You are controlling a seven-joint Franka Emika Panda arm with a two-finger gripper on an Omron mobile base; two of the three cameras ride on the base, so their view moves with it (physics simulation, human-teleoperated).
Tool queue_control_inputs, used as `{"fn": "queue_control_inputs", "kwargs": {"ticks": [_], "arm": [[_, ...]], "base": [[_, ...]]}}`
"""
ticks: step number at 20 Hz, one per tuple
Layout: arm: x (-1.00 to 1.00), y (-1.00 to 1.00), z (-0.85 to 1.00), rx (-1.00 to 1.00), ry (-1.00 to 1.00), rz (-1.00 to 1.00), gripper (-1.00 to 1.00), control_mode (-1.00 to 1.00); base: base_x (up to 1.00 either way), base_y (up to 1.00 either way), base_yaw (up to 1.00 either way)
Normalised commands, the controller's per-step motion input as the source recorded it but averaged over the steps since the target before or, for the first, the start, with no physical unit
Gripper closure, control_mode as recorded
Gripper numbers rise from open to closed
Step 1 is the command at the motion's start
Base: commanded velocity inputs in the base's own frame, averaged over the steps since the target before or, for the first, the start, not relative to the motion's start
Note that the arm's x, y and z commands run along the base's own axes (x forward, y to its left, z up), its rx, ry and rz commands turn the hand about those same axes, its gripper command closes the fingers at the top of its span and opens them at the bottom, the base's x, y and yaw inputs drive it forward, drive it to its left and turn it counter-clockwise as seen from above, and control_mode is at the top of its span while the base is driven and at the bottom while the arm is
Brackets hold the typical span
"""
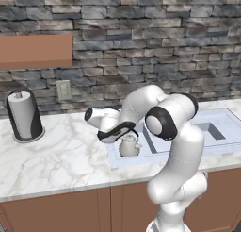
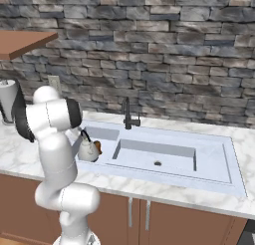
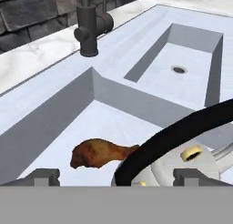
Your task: Open the cabinet, pick the kettle from the cabinet, and place it in the sink.
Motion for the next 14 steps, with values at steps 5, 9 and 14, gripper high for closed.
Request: {"fn": "queue_control_inputs", "kwargs": {"ticks": [5,9,14], "arm": [[-0.04,0.23,-0.33,0.00,0.00,-0.14,-1.00,-1.00],[-0.05,0.24,-0.26,0.00,0.00,-0.10,-1.00,-1.00],[-0.11,0.16,-0.03,0.03,-0.01,-0.02,-1.00,-1.00]], "base": [[0.00,0.00,0.00],[0.00,0.00,0.00],[0.00,0.00,0.00]]}}
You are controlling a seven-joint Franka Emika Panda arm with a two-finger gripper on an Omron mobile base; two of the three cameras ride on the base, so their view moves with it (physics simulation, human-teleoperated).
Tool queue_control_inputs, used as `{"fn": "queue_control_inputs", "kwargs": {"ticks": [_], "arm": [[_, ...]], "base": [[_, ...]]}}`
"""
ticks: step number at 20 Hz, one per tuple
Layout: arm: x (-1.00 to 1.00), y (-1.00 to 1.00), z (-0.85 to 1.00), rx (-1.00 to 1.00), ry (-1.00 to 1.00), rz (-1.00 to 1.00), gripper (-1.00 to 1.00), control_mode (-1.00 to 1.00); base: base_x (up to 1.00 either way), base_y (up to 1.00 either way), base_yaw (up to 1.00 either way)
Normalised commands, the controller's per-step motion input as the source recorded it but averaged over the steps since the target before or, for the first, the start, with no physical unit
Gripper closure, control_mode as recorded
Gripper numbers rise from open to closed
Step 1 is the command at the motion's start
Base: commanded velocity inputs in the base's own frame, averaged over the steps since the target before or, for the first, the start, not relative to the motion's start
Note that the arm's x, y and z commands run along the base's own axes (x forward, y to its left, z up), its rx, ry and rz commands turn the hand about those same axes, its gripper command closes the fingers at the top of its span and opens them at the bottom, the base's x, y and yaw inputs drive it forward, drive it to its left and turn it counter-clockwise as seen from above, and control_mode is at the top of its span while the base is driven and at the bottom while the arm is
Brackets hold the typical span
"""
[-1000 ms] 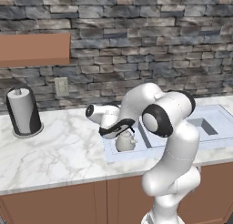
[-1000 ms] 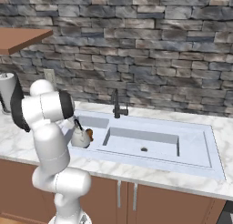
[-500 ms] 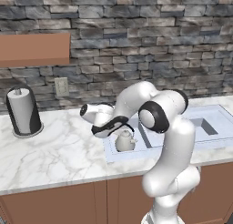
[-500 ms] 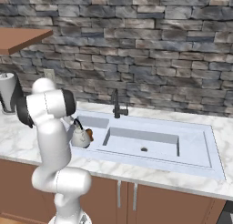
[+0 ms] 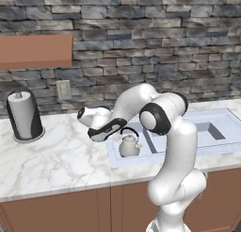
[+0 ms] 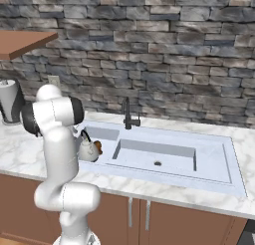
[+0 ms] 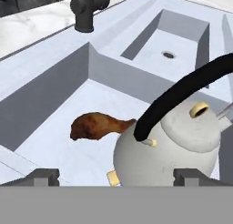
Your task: Open the cabinet, pick the kettle from the cabinet, and place it in the sink.
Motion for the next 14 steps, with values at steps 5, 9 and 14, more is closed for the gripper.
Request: {"fn": "queue_control_inputs", "kwargs": {"ticks": [5,9,14], "arm": [[-0.22,0.06,0.02,0.02,-0.02,0.00,-1.00,-1.00],[-0.29,0.00,0.09,0.07,0.00,0.01,-1.00,-1.00],[-0.31,0.00,0.14,0.12,0.00,0.11,-1.00,-1.00]], "base": [[0.00,0.00,0.00],[0.00,0.00,0.00],[0.00,0.00,0.00]]}}
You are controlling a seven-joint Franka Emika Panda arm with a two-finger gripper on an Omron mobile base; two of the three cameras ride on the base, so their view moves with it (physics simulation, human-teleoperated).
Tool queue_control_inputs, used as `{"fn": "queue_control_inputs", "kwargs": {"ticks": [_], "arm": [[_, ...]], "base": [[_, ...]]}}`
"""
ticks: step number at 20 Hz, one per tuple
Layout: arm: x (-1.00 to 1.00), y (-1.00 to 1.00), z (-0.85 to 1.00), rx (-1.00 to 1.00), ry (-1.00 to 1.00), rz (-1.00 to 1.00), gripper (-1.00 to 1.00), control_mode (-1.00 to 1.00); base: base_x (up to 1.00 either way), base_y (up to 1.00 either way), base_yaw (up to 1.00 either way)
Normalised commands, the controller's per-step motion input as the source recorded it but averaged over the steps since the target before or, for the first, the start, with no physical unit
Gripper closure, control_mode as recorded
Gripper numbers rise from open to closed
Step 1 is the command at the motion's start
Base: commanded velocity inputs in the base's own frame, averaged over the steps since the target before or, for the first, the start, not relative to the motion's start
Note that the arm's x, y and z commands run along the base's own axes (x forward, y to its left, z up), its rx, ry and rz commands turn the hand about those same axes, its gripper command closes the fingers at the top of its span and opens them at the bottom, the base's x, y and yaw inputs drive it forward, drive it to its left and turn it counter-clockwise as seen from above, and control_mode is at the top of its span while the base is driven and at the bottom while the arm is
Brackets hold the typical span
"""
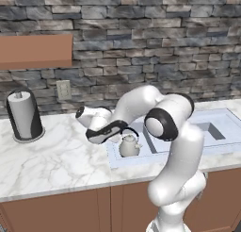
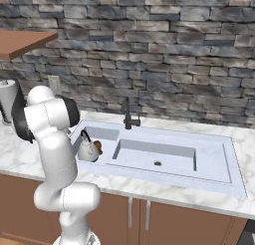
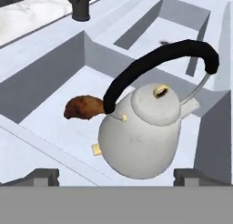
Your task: Open the cabinet, pick the kettle from the cabinet, and place it in the sink.
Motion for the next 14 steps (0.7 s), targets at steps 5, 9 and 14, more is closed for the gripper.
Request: {"fn": "queue_control_inputs", "kwargs": {"ticks": [5,9,14], "arm": [[-0.24,-0.02,0.27,0.06,0.03,0.29,-1.00,-1.00],[-0.29,-0.05,0.25,0.01,0.00,0.42,-1.00,-1.00],[-0.32,-0.06,0.27,0.03,0.01,0.42,-1.00,-1.00]], "base": [[0.00,0.00,0.00],[0.00,0.00,0.00],[0.00,0.00,0.00]]}}
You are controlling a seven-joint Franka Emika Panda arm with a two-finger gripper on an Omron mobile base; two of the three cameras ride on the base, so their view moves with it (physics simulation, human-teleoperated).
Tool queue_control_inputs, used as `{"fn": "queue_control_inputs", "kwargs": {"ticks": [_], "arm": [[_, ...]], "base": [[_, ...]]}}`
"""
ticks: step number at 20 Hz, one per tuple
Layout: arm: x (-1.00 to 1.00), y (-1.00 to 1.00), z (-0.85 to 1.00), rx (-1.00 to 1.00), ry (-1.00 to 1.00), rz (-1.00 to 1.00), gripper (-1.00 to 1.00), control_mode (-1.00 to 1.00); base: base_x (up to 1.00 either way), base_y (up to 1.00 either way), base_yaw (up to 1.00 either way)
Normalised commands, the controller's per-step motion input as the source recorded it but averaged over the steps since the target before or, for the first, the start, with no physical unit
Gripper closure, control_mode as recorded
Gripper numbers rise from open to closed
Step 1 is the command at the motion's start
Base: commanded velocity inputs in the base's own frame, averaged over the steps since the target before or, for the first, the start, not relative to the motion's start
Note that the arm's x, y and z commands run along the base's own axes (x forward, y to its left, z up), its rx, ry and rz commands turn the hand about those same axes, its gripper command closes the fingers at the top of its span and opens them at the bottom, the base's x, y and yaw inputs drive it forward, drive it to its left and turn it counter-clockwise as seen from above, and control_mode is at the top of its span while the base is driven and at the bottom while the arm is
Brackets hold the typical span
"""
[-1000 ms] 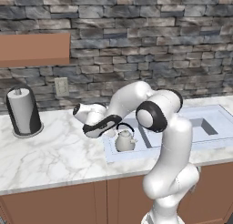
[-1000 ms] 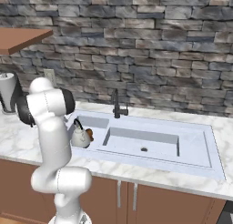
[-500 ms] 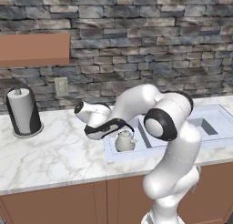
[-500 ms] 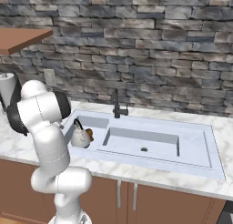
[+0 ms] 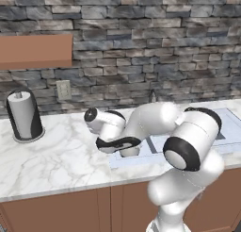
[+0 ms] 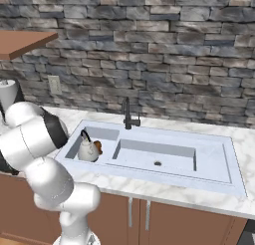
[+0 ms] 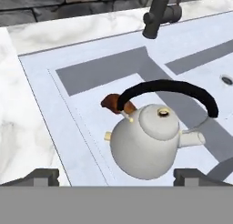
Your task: Open the cabinet, pick the kettle from the cabinet, and place it in the sink.
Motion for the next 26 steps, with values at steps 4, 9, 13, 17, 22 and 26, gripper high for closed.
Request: {"fn": "queue_control_inputs", "kwargs": {"ticks": [4,9,13,17,22,26], "arm": [[-0.29,-0.03,0.34,0.09,0.06,0.34,-1.00,-1.00],[-0.21,0.00,0.39,0.15,0.16,0.29,-1.00,-1.00],[-0.26,-0.01,0.38,0.15,0.10,0.29,-1.00,-1.00],[-0.34,-0.02,0.33,0.13,0.04,0.28,-1.00,-1.00],[-0.36,0.00,0.31,0.06,0.00,0.25,-1.00,-1.00],[-0.37,0.00,0.33,0.01,0.00,0.23,-1.00,-1.00]], "base": [[0.00,0.00,0.00],[0.00,0.00,0.00],[0.00,0.00,0.00],[0.00,0.00,0.00],[0.00,0.00,0.00],[0.00,0.00,0.00]]}}
